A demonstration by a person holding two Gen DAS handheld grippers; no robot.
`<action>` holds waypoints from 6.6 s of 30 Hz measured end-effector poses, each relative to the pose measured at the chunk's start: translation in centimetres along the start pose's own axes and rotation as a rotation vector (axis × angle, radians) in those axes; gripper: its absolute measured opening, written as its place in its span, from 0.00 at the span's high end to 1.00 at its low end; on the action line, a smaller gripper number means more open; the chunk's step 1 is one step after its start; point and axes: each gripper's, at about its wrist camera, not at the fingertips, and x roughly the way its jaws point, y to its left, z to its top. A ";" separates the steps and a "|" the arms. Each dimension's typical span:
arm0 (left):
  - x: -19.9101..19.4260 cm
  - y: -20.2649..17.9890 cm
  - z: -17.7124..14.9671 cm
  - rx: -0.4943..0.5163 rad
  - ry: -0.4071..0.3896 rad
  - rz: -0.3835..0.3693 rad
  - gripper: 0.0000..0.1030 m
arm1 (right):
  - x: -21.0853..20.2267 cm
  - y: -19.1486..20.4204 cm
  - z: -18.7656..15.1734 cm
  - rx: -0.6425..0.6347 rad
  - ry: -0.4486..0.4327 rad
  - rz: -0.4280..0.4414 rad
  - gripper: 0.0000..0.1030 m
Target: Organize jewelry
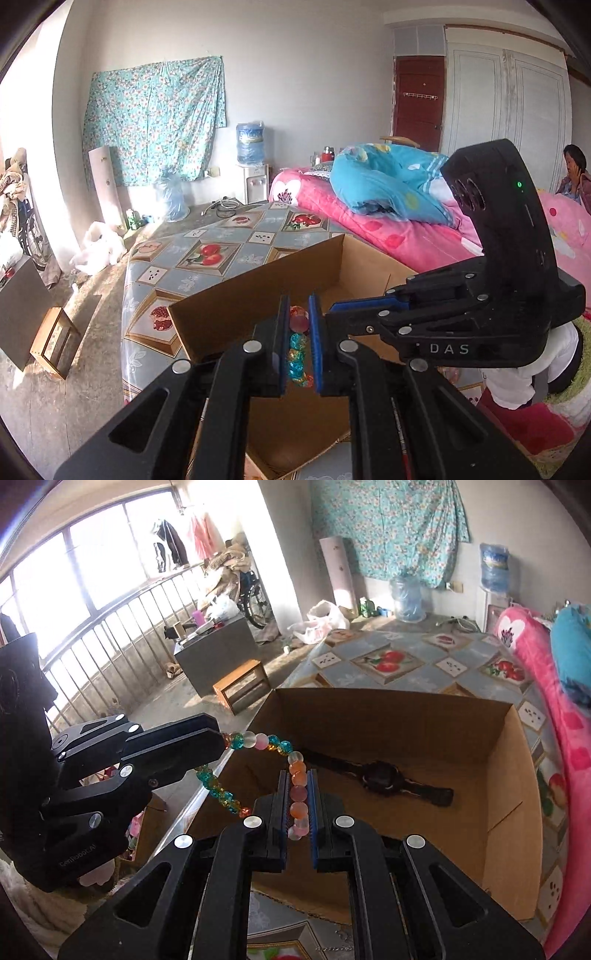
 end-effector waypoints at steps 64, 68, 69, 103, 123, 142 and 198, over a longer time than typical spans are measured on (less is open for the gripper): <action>-2.3 11.8 -12.0 -0.309 0.012 0.310 0.75 | 12.5 4.6 -2.8 -0.770 0.703 0.157 0.93; -2.3 12.0 -12.0 -0.312 0.009 0.306 0.75 | 12.1 4.1 -0.5 -0.689 0.630 0.161 0.93; -2.3 12.0 -12.1 -0.315 0.007 0.304 0.75 | 12.4 4.0 -0.2 -0.672 0.620 0.155 0.93; -4.3 -5.3 -12.7 -0.091 -0.018 -0.101 0.57 | -15.2 -0.1 -8.5 -0.162 -0.186 -0.127 0.08; 5.4 -9.6 -17.4 -0.035 0.287 -0.009 0.57 | -6.8 -3.1 -22.3 0.149 -0.020 -0.491 0.08; 6.8 -10.9 -16.1 -0.042 0.344 0.059 0.57 | -7.4 -3.1 -22.5 0.223 -0.053 -0.475 0.08; 6.1 -9.1 -16.8 -0.069 0.283 0.050 0.56 | -10.7 -9.3 -19.3 0.259 -0.061 -0.509 0.83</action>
